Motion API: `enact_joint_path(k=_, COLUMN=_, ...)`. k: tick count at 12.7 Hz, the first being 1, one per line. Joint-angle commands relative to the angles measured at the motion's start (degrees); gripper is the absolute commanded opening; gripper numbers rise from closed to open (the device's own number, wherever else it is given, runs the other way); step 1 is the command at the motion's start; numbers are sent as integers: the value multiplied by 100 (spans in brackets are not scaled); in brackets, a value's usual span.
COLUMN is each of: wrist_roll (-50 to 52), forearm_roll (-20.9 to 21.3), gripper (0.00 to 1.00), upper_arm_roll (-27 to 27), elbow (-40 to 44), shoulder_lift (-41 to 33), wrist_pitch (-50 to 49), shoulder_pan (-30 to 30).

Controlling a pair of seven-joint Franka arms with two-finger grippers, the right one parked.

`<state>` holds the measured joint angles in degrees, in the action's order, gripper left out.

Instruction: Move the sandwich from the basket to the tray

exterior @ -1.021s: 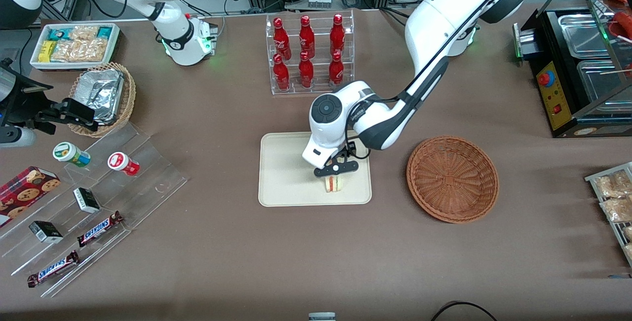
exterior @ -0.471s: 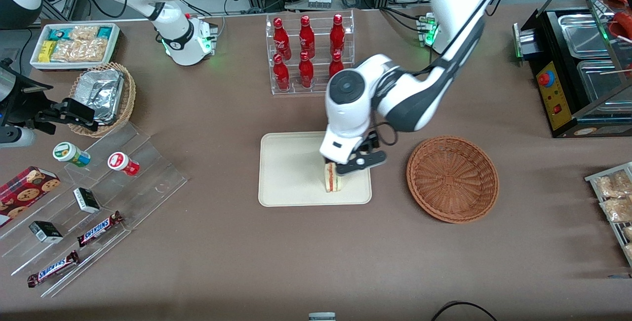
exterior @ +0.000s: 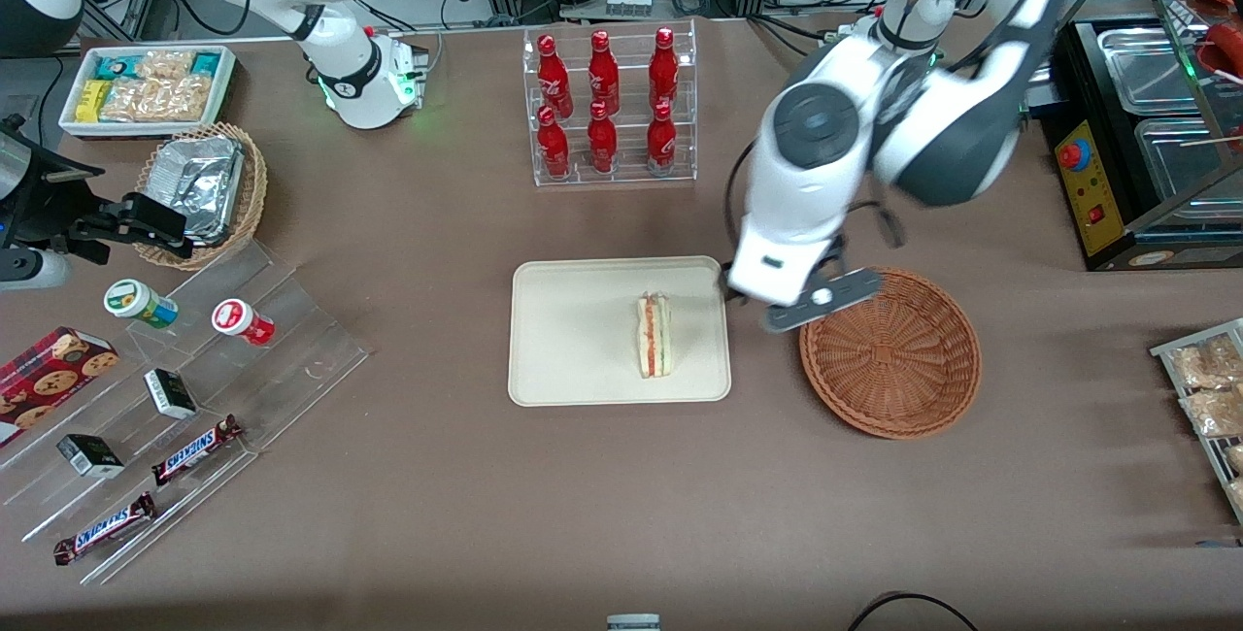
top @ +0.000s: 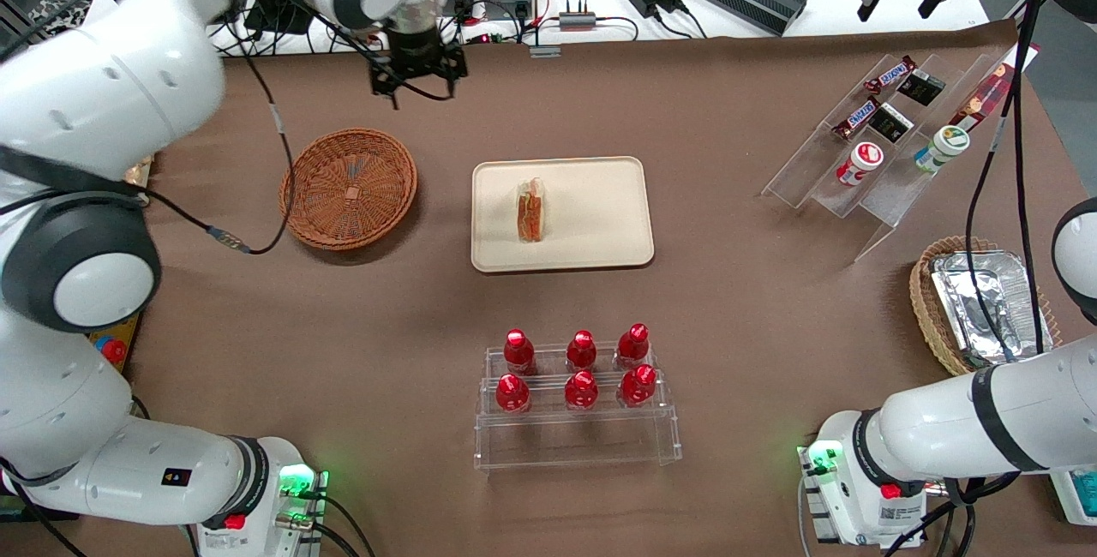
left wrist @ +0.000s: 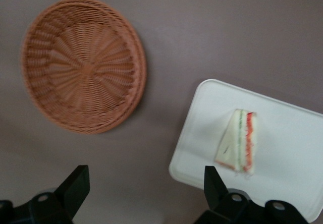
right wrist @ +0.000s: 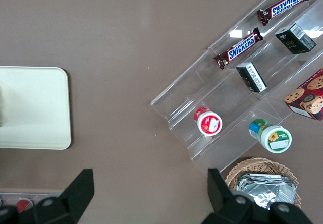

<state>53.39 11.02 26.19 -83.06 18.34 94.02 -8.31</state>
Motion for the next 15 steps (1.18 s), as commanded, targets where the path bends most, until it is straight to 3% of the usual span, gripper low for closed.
enact_joint_path(k=1, wrist_roll=-767, forearm_roll=-346, gripper=100, upper_arm_roll=18, elbow=-193, shoulder_lift=-654, wrist_pitch=-506, shoulder_pan=530)
enact_joint_path(k=8, wrist_roll=-1876, forearm_roll=-452, gripper=100, upper_arm_roll=1, elbow=-219, shoulder_lift=-1200, wrist_pitch=-1096, shoulder_pan=1568)
enact_joint_path(k=13, wrist_roll=-2096, forearm_roll=-452, gripper=100, upper_arm_roll=-17, elbow=-211, shoulder_lift=-1245, wrist_pitch=-1096, shoulder_pan=1885)
enact_joint_path(k=15, wrist_roll=-2463, forearm_roll=-461, gripper=100, upper_arm_roll=-314, elbow=-184, shoulder_lift=-1314, wrist_pitch=-1140, shoulder_pan=1894)
